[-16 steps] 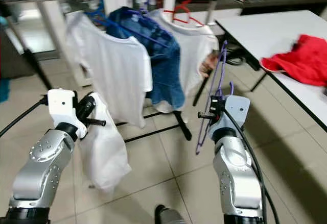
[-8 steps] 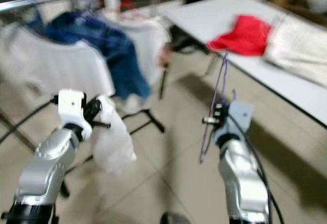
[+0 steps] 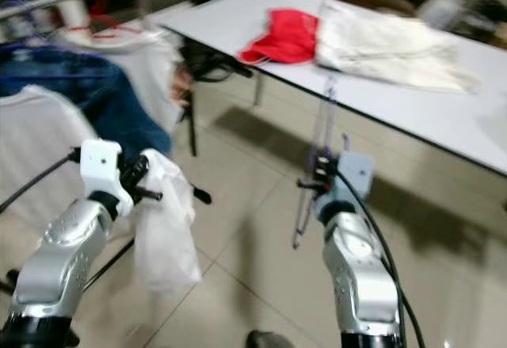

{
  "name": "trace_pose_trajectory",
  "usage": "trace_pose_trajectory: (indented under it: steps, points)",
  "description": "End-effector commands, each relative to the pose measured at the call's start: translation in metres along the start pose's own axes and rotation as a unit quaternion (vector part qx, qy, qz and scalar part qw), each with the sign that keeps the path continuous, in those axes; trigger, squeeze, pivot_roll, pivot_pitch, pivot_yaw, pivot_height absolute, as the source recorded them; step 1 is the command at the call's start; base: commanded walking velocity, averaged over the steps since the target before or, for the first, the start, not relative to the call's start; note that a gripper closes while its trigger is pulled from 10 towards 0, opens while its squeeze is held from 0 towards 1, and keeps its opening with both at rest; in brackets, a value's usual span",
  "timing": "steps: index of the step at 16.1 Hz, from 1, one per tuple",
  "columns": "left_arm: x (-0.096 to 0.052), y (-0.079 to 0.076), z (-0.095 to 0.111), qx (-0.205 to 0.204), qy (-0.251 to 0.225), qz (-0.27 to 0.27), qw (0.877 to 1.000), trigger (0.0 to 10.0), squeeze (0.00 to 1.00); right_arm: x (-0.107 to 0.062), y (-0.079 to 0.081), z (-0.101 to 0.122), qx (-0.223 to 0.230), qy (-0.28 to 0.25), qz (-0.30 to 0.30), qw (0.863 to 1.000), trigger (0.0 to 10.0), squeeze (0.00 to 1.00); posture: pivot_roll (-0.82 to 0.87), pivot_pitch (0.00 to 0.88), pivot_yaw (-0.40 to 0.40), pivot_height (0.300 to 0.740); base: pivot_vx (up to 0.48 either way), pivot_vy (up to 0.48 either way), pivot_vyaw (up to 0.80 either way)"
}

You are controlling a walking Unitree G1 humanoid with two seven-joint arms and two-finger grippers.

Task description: Hang hanger

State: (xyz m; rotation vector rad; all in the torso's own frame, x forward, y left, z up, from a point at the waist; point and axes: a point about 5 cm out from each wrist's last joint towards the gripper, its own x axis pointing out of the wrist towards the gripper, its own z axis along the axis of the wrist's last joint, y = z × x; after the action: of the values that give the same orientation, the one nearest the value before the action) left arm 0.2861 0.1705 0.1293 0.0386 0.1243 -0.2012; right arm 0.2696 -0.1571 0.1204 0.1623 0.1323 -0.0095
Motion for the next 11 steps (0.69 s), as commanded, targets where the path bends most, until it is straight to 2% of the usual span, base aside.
trace_pose_trajectory:
  steps: [1,6,8,10,11]
  points:
    - [0.005,-0.005,0.009,0.003,-0.021,-0.014,1.0,10.0,0.0,-0.001,-0.008,0.004,-0.008,-0.003,-0.026,1.0,10.0,0.0,-0.05,0.025,0.02,0.74,0.0,0.341,-0.8]
    - [0.008,-0.013,0.005,-0.002,-0.018,-0.029,0.999,10.0,0.0,-0.009,-0.021,-0.002,0.005,0.007,-0.055,0.998,10.0,0.0,-0.07,0.019,0.031,0.74,0.0,0.375,-0.8]
    - [0.009,-0.006,0.008,0.001,-0.023,-0.016,1.0,10.0,0.0,-0.002,-0.01,-0.001,0.008,0.01,-0.033,0.999,10.0,0.0,-0.05,0.007,0.018,0.74,0.0,0.379,-0.8]
    - [0.008,-0.002,0.006,0.001,-0.021,-0.009,1.0,10.0,0.0,0.0,-0.007,-0.002,-0.001,0.012,-0.021,1.0,10.0,0.0,-0.06,0.0,0.022,0.74,0.0,0.379,-0.8]
    - [0.008,-0.001,0.006,0.001,-0.022,-0.003,1.0,10.0,0.0,0.001,-0.006,-0.002,-0.004,0.016,-0.015,1.0,10.0,0.0,-0.06,0.0,0.019,0.74,0.0,0.0,-0.8]
